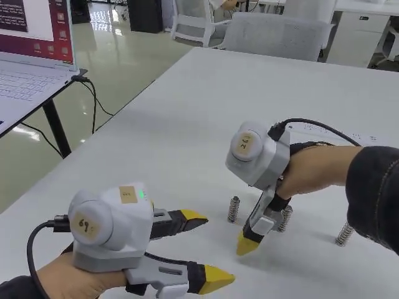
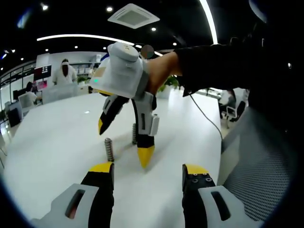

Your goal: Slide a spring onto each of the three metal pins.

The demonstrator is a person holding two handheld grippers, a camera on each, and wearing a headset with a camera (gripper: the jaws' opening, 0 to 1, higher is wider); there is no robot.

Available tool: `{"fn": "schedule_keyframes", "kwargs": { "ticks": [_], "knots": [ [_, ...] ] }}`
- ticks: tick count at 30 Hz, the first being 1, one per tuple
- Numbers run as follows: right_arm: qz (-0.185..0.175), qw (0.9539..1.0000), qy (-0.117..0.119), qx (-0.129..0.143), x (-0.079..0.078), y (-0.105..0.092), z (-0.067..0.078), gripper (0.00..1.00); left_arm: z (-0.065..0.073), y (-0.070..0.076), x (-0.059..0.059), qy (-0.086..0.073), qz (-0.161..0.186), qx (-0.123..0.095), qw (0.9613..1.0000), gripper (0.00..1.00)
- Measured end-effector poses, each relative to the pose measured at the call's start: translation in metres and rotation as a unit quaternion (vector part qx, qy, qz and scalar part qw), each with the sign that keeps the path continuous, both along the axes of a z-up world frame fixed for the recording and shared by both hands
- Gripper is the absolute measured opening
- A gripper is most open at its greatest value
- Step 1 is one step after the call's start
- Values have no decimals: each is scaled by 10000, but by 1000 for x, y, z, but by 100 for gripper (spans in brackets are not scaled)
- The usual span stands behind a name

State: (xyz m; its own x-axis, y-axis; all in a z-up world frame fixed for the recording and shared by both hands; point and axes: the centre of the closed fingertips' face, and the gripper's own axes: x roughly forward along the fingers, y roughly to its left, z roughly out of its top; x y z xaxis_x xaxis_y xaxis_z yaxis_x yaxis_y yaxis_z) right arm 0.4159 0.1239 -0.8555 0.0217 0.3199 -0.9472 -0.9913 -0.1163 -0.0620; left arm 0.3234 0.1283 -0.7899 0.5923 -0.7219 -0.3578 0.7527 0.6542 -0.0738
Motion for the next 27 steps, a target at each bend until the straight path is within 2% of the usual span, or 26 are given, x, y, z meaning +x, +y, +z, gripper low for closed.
{"fn": "schedule_keyframes", "kwargs": {
  "ticks": [7, 27],
  "knots": [
    [-62, 10000, -7, 78, 2, -4, 1, 99, 0, 0, 0, 9, -1, 8, 10000, 53],
    [-421, 9989, -11, 212, 14, -32, 11, 99, -1, -1, -1, 26, -15, 29, 10000, 53]
  ]
}}
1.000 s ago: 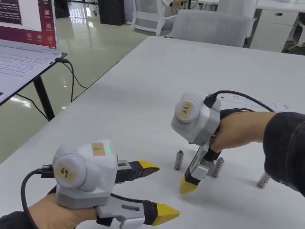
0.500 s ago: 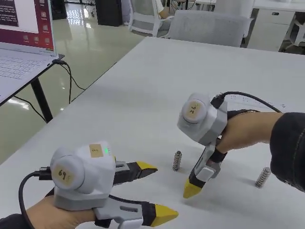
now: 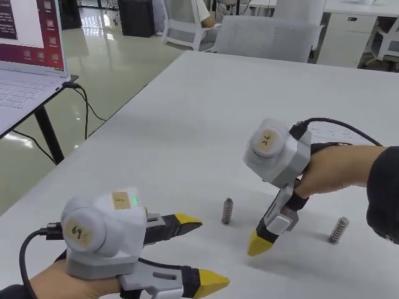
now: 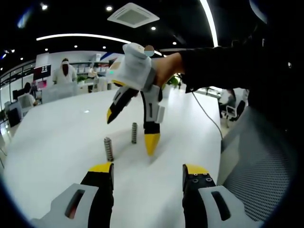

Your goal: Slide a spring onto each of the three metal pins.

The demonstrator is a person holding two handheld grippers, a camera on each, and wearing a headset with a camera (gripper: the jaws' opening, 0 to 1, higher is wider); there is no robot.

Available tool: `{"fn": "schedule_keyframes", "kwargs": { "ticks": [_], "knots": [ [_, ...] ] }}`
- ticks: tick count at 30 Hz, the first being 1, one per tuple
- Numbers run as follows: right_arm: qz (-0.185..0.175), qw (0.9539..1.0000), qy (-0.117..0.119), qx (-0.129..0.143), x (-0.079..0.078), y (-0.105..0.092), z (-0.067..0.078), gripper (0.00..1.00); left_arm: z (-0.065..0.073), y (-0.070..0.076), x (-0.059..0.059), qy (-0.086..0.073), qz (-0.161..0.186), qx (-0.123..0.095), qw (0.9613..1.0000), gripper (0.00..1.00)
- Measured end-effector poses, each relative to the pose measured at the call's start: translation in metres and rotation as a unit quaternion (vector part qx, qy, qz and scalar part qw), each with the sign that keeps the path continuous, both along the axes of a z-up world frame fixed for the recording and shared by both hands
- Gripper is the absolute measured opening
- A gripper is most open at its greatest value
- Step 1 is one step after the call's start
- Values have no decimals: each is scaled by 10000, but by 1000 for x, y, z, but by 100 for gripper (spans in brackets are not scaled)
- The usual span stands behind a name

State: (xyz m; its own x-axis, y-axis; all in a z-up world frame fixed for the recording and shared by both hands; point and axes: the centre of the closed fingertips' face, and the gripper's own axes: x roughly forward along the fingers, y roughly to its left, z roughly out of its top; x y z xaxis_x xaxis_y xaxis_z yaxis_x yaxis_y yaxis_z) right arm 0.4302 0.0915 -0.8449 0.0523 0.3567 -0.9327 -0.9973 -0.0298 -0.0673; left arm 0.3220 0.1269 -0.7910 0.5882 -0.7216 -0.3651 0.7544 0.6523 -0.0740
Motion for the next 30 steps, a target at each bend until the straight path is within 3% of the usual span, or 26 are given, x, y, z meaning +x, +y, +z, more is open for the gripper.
{"fn": "schedule_keyframes", "kwargs": {
  "ticks": [30],
  "knots": [
    [-655, 9975, -84, 234, 17, -48, 5, 99, -1, -1, 0, 9, -40, 3, 10000, 53]
  ]
}}
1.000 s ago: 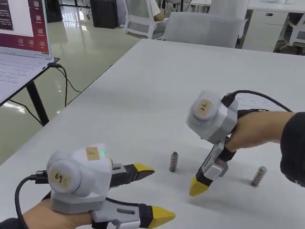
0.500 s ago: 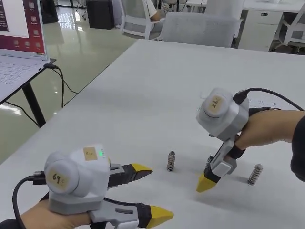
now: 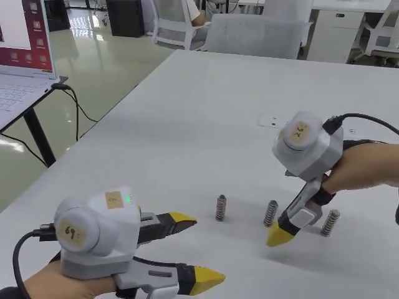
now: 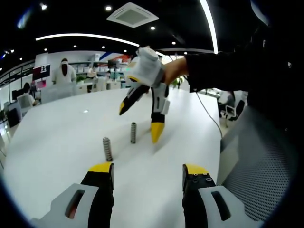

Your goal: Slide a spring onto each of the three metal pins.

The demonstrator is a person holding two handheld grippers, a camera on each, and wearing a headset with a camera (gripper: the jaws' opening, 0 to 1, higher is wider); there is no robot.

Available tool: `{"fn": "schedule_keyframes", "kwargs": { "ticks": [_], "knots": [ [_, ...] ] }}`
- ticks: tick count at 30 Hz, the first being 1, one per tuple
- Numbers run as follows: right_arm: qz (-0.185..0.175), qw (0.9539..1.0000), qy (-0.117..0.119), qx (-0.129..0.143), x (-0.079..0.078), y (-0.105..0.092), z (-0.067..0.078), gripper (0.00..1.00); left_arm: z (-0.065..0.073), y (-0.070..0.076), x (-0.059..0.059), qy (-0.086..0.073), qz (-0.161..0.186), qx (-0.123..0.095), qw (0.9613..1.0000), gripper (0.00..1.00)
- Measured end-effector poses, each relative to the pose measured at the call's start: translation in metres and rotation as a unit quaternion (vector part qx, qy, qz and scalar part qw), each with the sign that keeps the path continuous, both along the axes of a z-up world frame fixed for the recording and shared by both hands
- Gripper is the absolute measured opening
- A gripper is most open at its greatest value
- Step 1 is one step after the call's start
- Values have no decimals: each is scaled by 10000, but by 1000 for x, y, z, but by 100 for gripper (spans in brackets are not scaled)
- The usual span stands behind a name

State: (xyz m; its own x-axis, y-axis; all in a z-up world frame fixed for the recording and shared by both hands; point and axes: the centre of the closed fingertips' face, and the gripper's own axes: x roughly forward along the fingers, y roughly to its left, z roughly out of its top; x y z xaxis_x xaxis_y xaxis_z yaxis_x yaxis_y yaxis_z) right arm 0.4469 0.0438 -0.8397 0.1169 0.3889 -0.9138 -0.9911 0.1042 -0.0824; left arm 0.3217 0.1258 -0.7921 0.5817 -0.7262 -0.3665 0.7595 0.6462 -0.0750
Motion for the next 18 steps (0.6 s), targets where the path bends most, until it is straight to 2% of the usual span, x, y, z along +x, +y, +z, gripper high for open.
{"fn": "schedule_keyframes", "kwargs": {
  "ticks": [18],
  "knots": [
    [-592, 9978, 10, 314, 2, -35, 2, 99, -2, -2, 0, 22, -29, 15, 10000, 53]
  ]
}}
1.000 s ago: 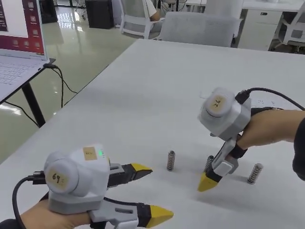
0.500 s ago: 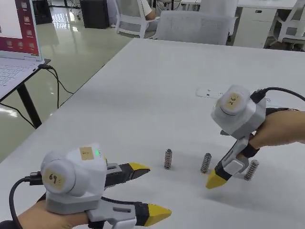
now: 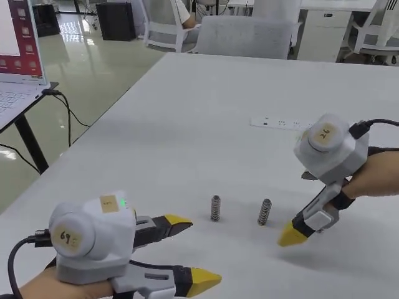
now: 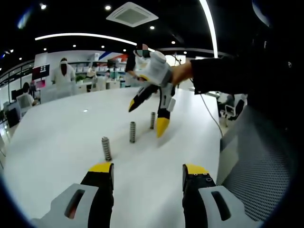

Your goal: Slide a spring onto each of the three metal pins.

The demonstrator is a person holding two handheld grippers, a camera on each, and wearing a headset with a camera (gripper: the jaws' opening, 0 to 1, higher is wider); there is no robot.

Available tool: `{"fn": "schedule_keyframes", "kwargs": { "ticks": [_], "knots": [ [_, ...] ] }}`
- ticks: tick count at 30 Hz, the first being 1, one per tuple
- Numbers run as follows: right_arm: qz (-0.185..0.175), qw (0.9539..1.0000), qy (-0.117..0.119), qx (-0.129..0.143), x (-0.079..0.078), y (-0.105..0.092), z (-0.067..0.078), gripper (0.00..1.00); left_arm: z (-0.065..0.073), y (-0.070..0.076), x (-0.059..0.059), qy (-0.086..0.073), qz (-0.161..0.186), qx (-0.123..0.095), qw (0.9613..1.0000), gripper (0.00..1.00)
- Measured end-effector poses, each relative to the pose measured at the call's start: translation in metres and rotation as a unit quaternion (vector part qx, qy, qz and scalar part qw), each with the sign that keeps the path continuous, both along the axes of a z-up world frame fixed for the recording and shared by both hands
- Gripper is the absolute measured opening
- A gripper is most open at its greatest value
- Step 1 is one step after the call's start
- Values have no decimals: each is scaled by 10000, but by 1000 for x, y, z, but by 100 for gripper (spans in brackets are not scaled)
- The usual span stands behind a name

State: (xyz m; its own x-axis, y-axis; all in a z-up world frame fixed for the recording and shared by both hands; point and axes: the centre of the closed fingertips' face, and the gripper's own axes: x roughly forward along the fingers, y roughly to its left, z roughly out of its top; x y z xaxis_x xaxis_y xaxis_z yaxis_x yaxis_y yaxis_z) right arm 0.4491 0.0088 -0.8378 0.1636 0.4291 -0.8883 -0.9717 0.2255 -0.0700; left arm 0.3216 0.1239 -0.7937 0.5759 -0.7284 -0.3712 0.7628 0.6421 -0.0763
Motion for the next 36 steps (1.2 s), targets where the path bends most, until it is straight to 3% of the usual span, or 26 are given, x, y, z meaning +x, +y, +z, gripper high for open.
{"fn": "schedule_keyframes", "kwargs": {
  "ticks": [22, 36],
  "knots": [
    [-562, 9969, -192, 523, -15, -38, 4, 99, -2, -2, -1, 36, -51, 48, 10000, 53],
    [-893, 9893, -354, 1100, -30, -50, 5, 99, -4, -1, -2, 61, -36, 75, 9999, 53]
  ]
}}
